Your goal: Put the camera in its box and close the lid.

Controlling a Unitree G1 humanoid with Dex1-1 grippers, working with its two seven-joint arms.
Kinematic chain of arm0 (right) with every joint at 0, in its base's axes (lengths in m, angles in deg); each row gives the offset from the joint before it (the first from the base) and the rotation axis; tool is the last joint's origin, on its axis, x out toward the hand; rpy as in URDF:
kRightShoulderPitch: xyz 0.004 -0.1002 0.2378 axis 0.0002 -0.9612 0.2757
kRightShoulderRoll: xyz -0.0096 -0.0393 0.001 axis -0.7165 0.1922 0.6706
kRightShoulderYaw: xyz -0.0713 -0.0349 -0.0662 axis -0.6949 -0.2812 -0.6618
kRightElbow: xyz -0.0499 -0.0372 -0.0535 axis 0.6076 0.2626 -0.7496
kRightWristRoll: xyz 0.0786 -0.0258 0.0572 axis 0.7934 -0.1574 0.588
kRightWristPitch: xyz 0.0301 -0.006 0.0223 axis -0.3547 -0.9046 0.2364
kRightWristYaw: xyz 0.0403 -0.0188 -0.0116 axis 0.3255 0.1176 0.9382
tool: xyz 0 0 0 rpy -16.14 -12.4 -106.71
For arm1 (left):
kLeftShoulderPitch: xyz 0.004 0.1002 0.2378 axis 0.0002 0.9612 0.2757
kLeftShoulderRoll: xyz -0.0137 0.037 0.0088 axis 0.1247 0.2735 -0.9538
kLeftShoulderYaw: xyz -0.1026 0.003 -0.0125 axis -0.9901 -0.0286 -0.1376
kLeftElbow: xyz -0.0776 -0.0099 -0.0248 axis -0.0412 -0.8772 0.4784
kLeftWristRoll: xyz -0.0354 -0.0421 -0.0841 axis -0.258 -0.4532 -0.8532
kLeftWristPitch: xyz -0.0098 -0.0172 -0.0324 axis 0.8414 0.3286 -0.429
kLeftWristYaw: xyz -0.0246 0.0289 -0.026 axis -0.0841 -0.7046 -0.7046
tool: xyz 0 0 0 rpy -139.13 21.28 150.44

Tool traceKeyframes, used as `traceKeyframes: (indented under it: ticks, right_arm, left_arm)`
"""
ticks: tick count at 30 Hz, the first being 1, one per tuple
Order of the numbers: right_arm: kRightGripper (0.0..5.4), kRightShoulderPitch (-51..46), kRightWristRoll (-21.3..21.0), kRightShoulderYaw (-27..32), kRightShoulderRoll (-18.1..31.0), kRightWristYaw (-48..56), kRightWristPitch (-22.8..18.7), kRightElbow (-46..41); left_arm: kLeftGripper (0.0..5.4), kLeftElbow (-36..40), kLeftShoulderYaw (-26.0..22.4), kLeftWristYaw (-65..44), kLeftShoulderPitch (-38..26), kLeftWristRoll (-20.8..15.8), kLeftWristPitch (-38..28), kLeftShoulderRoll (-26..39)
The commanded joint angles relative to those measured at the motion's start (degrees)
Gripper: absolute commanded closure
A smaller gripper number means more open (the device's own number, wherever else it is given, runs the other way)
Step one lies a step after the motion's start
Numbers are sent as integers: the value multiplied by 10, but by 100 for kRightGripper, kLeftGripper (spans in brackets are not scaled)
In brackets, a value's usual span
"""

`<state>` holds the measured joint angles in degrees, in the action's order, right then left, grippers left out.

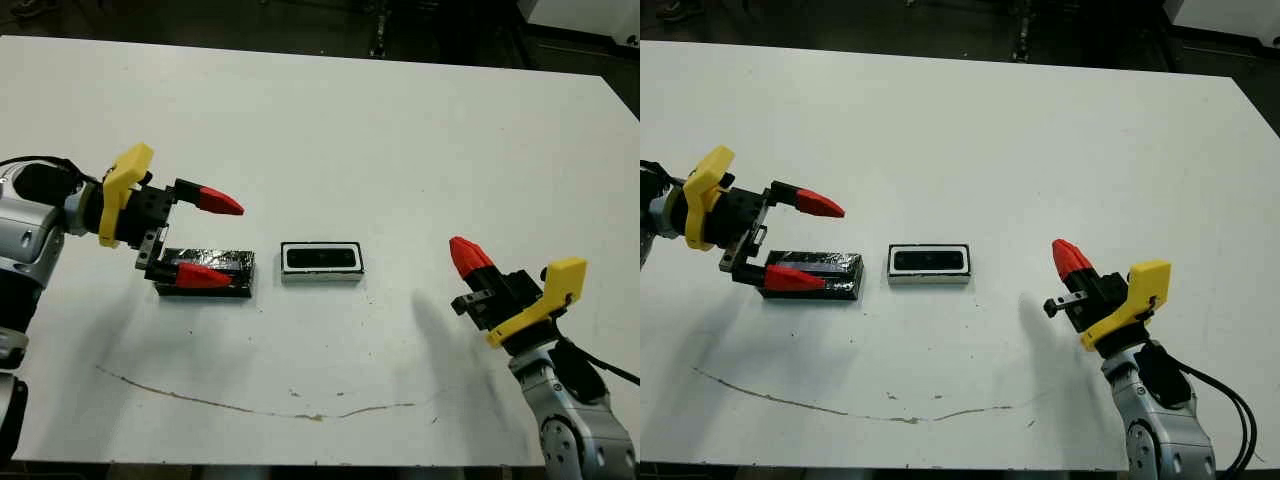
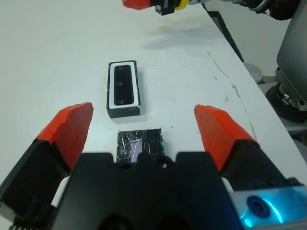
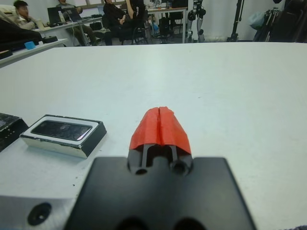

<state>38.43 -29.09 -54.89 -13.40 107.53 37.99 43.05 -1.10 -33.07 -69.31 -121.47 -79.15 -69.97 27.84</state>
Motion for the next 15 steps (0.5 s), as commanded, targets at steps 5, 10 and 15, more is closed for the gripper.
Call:
traceKeyframes:
  ticks: [5,10,15]
  right_arm:
    - [538,-6,2,1,5,-8,4,6]
    - [538,-7,3,1,4,-9,7,7]
    - [538,-8,3,-1,4,-6,11,9]
  left_arm:
    - [0,41,6,43,19,78,-35,9]
    - [0,40,22,52,23,111,-44,0]
    - [0,37,48,46,13,134,-30,-8]
